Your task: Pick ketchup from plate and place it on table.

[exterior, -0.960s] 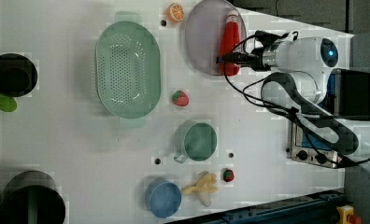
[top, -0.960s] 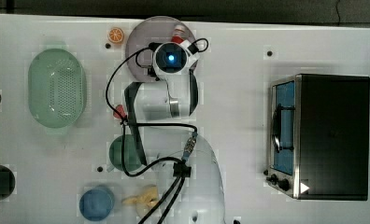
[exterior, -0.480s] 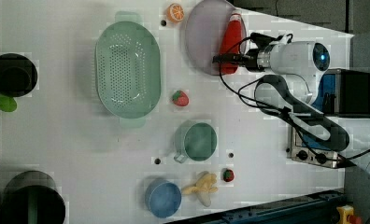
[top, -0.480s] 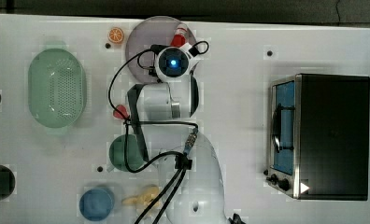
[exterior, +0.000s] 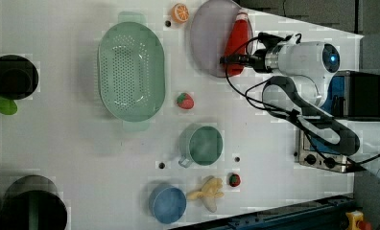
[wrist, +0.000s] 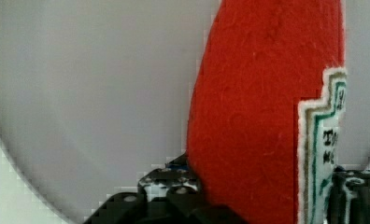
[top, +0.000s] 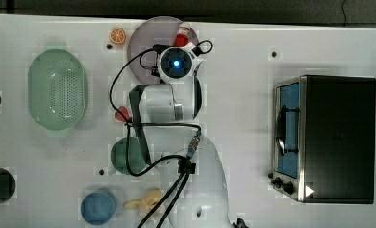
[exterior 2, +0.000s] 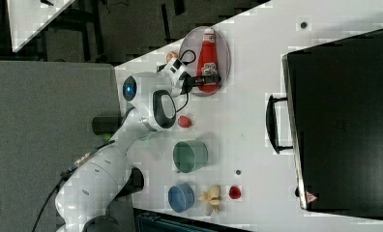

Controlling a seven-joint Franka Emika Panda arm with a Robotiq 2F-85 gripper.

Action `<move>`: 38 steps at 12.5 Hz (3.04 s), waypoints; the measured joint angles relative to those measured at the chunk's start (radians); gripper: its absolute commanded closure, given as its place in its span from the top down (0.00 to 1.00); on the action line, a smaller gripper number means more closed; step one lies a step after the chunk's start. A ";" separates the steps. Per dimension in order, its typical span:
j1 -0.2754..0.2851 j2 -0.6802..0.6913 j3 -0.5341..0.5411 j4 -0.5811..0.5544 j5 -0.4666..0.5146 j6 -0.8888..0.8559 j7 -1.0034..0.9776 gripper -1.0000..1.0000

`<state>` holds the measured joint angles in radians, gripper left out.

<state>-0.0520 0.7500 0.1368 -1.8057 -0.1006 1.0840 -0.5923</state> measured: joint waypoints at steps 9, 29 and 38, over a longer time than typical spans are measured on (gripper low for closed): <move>-0.019 -0.458 -0.013 -0.039 0.052 -0.460 0.003 0.65; -0.065 -0.466 -0.080 -0.653 0.097 -0.056 0.128 0.89; -0.065 -0.693 -0.071 -0.528 0.099 -0.353 0.285 1.00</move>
<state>-0.1166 0.0567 0.0654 -2.3340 -0.0017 0.7310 -0.3069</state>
